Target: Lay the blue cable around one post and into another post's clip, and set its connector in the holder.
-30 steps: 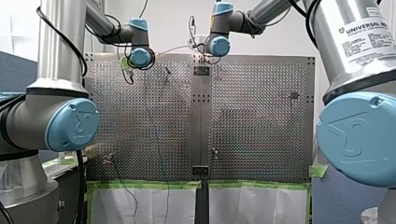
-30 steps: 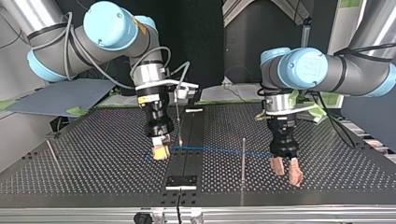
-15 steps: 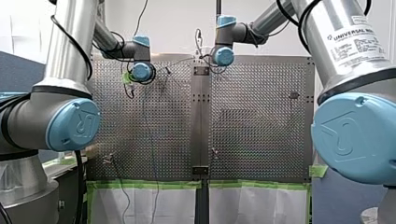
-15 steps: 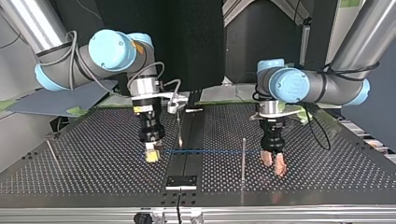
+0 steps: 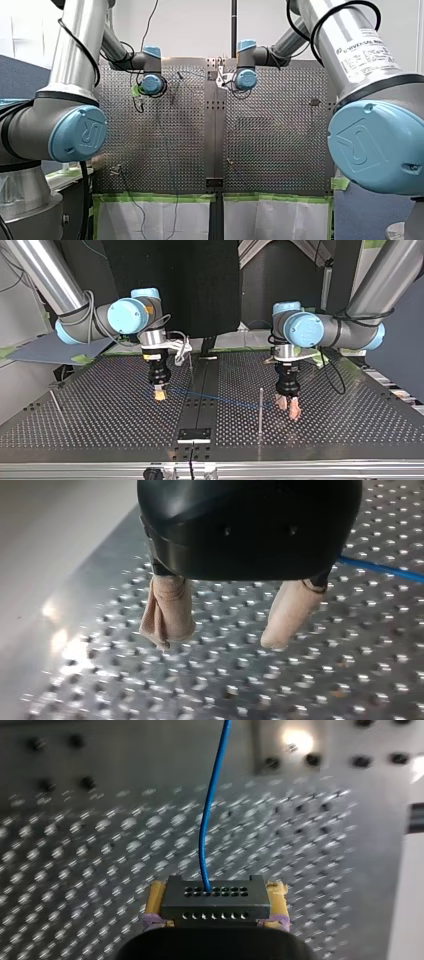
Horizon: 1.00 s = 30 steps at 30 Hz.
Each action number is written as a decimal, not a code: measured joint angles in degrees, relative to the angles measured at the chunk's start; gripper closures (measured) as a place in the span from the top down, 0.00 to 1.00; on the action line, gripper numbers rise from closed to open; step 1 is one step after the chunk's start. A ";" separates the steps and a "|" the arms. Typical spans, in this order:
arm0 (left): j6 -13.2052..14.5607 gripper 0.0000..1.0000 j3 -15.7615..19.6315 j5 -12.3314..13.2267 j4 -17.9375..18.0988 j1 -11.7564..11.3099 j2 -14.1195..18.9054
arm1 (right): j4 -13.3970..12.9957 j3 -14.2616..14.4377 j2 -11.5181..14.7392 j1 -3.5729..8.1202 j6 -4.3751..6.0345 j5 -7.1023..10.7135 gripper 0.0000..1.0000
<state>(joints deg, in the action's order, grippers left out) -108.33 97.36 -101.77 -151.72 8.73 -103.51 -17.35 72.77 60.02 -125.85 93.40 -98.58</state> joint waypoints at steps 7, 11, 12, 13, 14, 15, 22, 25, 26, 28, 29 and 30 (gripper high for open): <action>0.16 1.00 0.15 0.02 0.02 0.56 -1.74 | -3.37 3.85 -0.26 1.29 0.70 -0.04 0.00; 0.12 1.00 0.15 -0.02 0.00 0.85 -1.88 | -5.77 6.28 -0.28 1.53 2.10 -0.02 0.00; 0.10 1.00 0.14 -0.03 -0.01 0.92 -1.88 | -6.32 6.82 -0.28 1.56 2.55 -0.02 0.00; 0.09 1.00 0.14 -0.05 -0.03 0.99 -1.88 | -7.07 7.58 -0.28 1.56 3.23 0.00 0.00; 0.08 1.00 0.13 -0.06 -0.04 1.08 -1.88 | -7.64 8.15 -0.29 1.54 3.77 -0.01 0.00; 0.07 1.00 0.13 -0.08 -0.06 1.14 -1.88 | -8.21 8.72 -0.29 1.52 4.31 -0.02 0.00; -0.08 1.00 0.12 -0.09 -0.16 1.54 -1.90 | -12.30 12.80 -0.46 2.10 7.97 -1.74 0.00; -0.32 1.00 0.13 -0.06 -0.16 1.71 -1.90 | -14.20 14.71 -0.69 2.87 8.58 -3.17 0.00; -0.38 1.00 0.12 -0.05 -0.13 1.75 -1.89 | -14.77 15.27 -0.87 3.16 8.66 -3.35 0.00; -0.46 1.00 0.11 -0.02 -0.10 1.78 -1.88 | -16.07 16.58 -1.65 4.10 8.80 -3.32 0.00; -0.49 1.00 0.12 0.00 -0.10 1.79 -1.88 | -16.63 17.14 -2.09 4.57 8.88 -3.13 0.00; -0.51 1.00 0.12 -0.01 -0.11 1.80 -1.89 | -17.17 17.69 -2.55 5.05 9.00 -2.85 0.00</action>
<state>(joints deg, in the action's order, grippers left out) -108.85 97.48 -101.78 -151.83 10.54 -105.39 -34.52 90.46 57.47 -120.80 102.40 -101.43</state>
